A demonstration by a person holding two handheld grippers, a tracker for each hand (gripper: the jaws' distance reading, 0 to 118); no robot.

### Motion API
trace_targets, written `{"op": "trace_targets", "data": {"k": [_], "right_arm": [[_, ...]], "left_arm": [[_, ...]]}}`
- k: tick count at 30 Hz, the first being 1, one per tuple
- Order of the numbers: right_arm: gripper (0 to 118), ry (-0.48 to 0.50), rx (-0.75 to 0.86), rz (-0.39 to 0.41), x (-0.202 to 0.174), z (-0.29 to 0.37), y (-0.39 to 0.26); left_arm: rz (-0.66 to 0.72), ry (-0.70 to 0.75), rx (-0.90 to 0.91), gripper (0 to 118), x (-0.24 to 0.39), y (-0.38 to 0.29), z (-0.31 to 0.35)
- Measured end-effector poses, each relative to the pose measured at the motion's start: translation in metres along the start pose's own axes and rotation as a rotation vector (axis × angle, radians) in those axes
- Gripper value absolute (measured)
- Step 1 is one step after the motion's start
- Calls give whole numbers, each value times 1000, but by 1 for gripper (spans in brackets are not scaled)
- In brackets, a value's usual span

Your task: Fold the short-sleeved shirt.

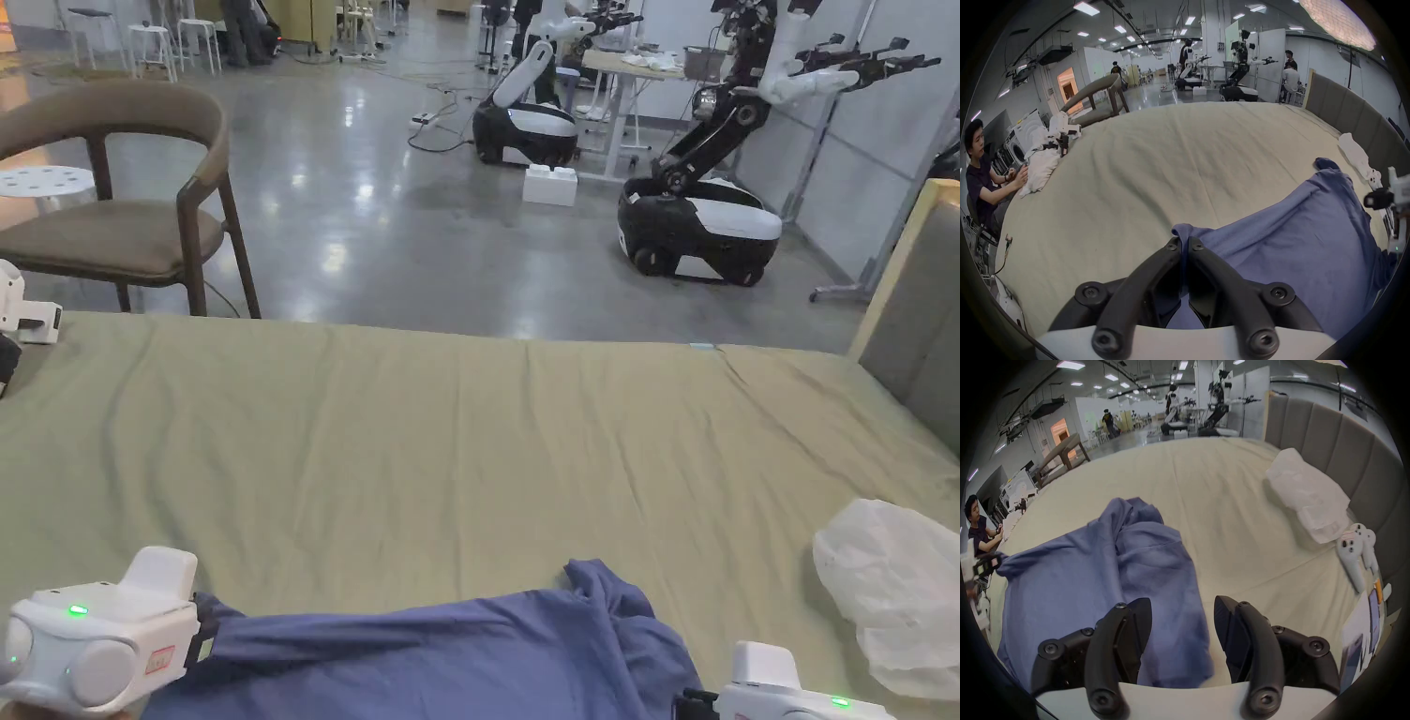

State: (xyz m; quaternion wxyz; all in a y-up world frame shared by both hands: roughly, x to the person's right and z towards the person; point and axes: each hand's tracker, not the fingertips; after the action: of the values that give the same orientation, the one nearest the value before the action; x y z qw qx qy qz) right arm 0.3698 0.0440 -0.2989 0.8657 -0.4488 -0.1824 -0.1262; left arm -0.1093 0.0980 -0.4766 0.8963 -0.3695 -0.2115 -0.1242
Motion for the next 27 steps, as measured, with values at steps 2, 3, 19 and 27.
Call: {"op": "trace_targets", "data": {"k": [2,3,19,27], "right_arm": [[57,9,-26,1,-2,-18,8],[57,4,-43,2,-3,-26,11],[22,-41,-32,128,-17,-48,23],[1,-64,119,119,-5,4,16]], "left_arm": [[-4,0,14,0,3,-12,17],[5,6,23,0,3,-17,22],[79,24,18,0,-12,-44,31],[89,56,80,0,-24,-34,56]]}}
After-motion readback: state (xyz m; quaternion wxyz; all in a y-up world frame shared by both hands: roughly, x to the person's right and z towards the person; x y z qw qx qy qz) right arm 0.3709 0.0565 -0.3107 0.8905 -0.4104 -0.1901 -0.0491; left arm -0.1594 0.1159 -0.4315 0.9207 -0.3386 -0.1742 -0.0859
